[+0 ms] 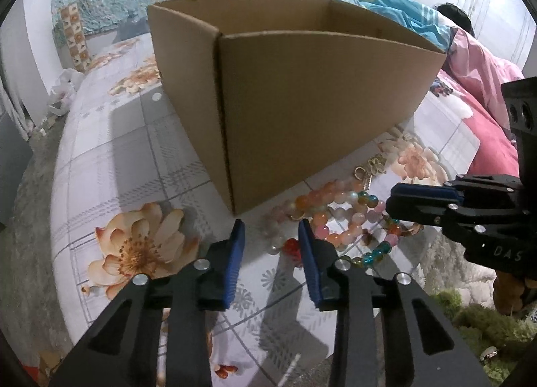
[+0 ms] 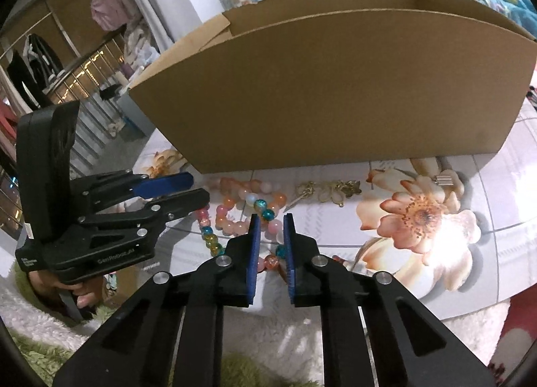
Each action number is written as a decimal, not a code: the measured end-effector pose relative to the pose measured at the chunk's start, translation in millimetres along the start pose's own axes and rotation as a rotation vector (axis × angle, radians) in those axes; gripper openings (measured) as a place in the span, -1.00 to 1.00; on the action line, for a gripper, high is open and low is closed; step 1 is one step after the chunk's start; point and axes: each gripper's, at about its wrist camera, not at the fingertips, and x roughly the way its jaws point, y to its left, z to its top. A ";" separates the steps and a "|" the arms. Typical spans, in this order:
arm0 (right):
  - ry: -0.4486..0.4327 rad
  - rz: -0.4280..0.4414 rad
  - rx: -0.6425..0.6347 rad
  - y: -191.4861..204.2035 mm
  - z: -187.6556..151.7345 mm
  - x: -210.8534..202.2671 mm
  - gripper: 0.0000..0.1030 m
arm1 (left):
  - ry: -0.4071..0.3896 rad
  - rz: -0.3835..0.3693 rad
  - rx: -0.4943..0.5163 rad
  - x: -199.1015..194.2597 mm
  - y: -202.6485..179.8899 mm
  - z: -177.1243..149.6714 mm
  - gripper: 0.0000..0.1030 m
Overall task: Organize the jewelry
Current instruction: 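Reach the right gripper to the multicolour bead bracelet and close on it, then carry the multicolour bead bracelet in the right gripper over the box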
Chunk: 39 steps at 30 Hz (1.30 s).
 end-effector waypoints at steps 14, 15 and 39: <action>0.012 0.021 0.015 -1.7 2.8 3.5 -1.00 | -0.019 -0.011 -0.003 4.0 4.9 0.7 -0.82; 0.008 0.020 0.014 1.1 3.8 5.1 -1.00 | -0.024 -0.013 -0.001 2.8 5.1 0.2 -0.82; -0.091 0.068 0.015 -8.9 -19.9 -39.5 -0.57 | -0.190 -0.039 0.047 -67.1 -23.1 -10.1 -0.82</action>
